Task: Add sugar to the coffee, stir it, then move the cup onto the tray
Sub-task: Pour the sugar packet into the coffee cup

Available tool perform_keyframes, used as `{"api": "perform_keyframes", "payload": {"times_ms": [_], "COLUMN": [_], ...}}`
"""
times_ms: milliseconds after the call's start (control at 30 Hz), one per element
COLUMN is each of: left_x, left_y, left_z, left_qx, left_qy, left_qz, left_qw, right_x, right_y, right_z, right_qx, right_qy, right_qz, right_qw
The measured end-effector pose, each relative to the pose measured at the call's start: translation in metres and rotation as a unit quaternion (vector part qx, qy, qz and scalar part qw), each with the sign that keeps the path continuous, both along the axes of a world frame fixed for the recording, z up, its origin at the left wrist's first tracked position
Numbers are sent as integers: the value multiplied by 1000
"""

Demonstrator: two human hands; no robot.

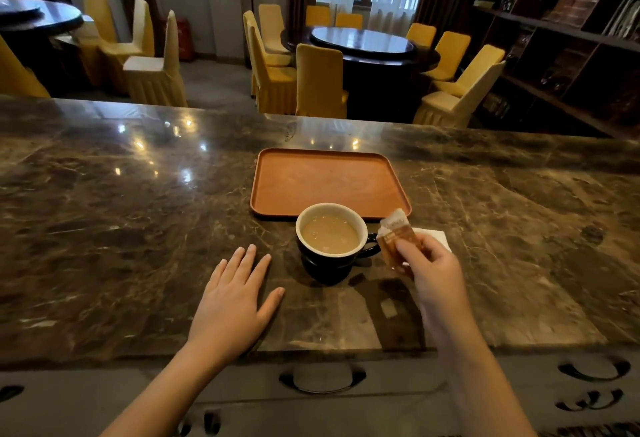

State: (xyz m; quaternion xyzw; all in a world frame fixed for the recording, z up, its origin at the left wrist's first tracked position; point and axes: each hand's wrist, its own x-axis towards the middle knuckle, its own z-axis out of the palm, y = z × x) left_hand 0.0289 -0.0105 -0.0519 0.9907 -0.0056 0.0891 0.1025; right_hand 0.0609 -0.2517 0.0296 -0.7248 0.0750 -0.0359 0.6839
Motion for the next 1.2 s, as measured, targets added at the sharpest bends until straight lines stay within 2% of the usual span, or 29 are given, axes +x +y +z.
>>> {"api": "perform_keyframes", "payload": {"times_ms": [167, 300, 533, 733, 1200], "left_x": [-2, -1, -1, -2, -1], "left_y": [-1, -1, -1, -1, -1], "left_z": [1, 1, 3, 3, 3], "left_qx": [-8, -11, -17, -25, -13], "left_qy": [-4, -5, -7, -10, 3], "left_qz": [4, 4, 5, 3, 6], "left_qw": [1000, 1000, 1000, 1000, 1000], "right_x": [28, 43, 53, 57, 59], "right_y": [12, 19, 24, 24, 31], "right_z": [15, 13, 8, 11, 18], "right_qx": [-115, -251, -374, -419, -416], "right_qy": [-79, -115, -163, -187, -204], "right_qz": [49, 98, 122, 132, 142], "right_qw": [989, 956, 905, 879, 875]}}
